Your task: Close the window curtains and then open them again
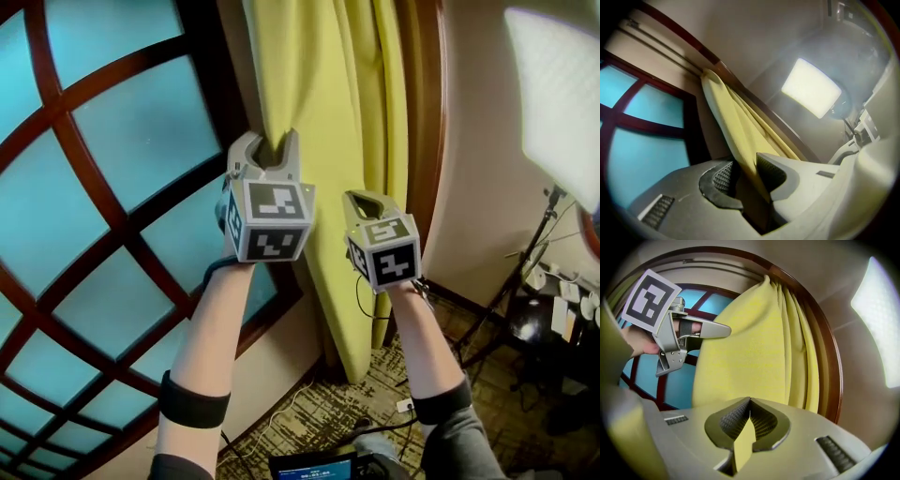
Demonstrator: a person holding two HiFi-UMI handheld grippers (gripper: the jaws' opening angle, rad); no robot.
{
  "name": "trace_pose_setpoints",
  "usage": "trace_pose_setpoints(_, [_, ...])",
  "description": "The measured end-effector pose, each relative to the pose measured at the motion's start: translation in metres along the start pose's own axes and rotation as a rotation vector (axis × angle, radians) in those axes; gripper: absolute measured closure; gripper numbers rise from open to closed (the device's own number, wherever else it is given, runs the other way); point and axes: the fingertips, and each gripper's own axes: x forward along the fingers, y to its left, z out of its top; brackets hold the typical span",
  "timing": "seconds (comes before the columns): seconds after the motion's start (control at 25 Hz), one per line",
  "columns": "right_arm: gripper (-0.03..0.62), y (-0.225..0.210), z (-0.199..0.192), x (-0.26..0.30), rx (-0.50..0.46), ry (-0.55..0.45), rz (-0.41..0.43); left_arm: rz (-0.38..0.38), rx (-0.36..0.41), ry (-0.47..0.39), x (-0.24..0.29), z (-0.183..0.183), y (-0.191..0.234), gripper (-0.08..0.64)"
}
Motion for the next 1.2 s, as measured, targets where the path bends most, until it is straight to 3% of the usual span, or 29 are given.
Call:
trace_pose_setpoints(0.12, [0.575,0.039,-0.009,-0.025,0.005,0.016,0.013,0.020,-0.016,0.023,-0.047,-0.010,0.011,0.463])
trace_pose_setpoints(0.28, [0.575,0.087,-0.021,-0.064,0.024,0.040,0.037,0.005,-0.006,0.111,-0.119,-0.034,0.009,0.400])
trace_pose_setpoints(0.48, [0.575,0.151,-0.030,-0.112,0.016,0.053,0.077,-0.057,-0.056,0.199,-0.209,-0.083,0.001,0.400])
trace_pose_setpoints(0.72, [0.575,0.227,-0.061,-0.155,-0.013,0.114,0.185,-0.058,-0.140,0.332,-0.319,-0.143,-0.015,0.402])
trace_pose_setpoints(0.96, [0.575,0.292,-0.109,-0.172,-0.013,0.174,0.332,0.024,-0.248,0.462,-0.414,-0.199,-0.020,0.560])
trace_pose_setpoints(1.2, [0.577,0.347,-0.158,-0.193,0.012,0.216,0.485,0.121,-0.307,0.603,-0.499,-0.240,-0.034,0.560])
